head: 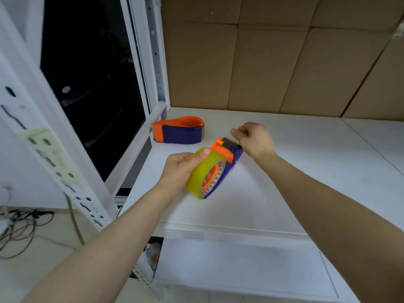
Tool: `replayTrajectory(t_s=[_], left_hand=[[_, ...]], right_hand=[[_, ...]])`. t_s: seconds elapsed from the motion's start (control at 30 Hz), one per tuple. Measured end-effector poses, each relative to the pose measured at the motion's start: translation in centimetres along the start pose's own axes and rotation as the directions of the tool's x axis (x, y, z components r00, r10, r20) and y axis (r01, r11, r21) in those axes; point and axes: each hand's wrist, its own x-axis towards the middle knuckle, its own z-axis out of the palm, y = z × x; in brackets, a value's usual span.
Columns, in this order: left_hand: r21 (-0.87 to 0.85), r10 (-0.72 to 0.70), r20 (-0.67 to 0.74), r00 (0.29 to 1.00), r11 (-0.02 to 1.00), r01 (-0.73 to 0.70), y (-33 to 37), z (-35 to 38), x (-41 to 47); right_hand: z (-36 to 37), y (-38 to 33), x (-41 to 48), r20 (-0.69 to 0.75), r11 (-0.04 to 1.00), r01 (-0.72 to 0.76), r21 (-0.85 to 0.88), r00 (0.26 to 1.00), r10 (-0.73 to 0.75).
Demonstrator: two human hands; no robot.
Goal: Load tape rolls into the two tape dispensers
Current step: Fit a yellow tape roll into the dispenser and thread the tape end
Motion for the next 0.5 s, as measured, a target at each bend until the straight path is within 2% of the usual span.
replayTrajectory(t_s=[0.17,0.5], left_hand=[[-0.065,-0.043,0.029,0.999,0.997,0.045,0.03,-0.41,-0.02],[-0.074,0.002,-0.025,1.000,0.997,-0.004,-0.39,-0.03,0.01]], right_hand=[[-0.14,-0.17,0.23,0.017,0.999,-0.038,0.018,0.999,0.038],[-0.04,-0.09,0.68,0.046,0.982,-0.156,0.104,0.987,0.152]])
